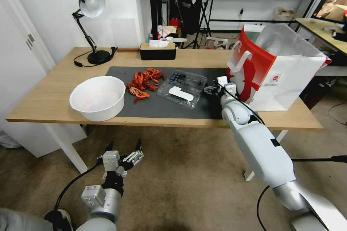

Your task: Close the takeout container lid, then place the container into the takeout bag.

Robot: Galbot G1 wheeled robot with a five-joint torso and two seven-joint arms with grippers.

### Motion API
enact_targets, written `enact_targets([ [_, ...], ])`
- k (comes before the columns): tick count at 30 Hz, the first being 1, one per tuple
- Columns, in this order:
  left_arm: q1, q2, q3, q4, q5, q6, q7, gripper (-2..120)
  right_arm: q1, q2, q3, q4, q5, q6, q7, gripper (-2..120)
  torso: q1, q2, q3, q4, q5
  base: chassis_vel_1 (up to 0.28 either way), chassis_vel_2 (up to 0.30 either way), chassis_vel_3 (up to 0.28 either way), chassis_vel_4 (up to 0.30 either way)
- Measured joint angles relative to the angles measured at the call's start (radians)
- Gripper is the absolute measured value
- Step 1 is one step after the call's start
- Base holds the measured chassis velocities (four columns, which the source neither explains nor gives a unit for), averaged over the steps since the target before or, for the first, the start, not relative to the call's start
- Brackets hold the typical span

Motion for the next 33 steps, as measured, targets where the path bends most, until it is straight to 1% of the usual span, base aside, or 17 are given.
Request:
enact_targets([
  [16,0.007,-0.002,0.001,0.005,0.001,-0.011,0.001,100,0.071,-0.009,-0.036,-0.075,0.045,0.005,-0.073,100,0.000,0.000,0.000,0.0001,0.0000,0.000,0.000,0.000,0.000],
  [33,0.010,-0.005,0.004,0.011,0.007,-0.019,0.004,100,0.101,-0.009,-0.043,-0.125,0.054,0.015,-0.109,100,0.000,0.000,0.000,0.0000,0.0000,0.000,0.000,0.000,0.000],
])
